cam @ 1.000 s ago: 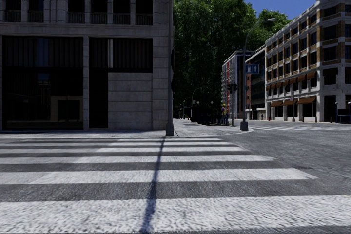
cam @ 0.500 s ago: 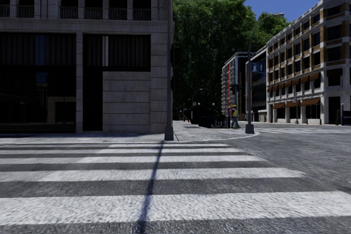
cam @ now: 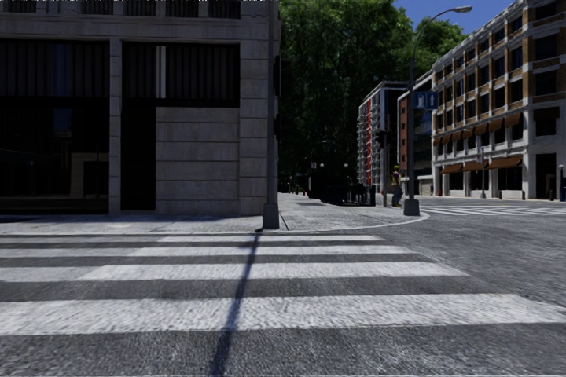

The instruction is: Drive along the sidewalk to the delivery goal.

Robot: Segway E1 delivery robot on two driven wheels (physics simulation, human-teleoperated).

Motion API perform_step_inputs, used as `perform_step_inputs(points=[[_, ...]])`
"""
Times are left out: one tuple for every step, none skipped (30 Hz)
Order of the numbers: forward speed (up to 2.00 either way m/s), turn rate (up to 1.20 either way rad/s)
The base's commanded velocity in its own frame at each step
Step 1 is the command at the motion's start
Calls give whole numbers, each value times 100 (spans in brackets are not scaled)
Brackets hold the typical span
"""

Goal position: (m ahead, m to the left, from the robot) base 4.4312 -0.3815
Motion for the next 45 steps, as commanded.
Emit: perform_step_inputs(points=[[117,0],[117,0],[113,0],[111,0],[111,0],[110,0],[110,0],[110,0],[110,0],[110,0],[110,0],[110,0],[110,0],[110,0],[110,0],[110,0],[110,0],[110,0],[110,0],[110,0],[110,0],[110,0],[110,0],[110,0],[110,0],[109,-1],[106,-14],[106,-14],[104,-20],[93,-22],[93,-22],[84,-22],[81,-12],[81,-12],[81,0],[81,0],[81,0],[81,0],[81,0],[81,0],[81,0],[81,0],[81,0],[81,0],[81,0]])
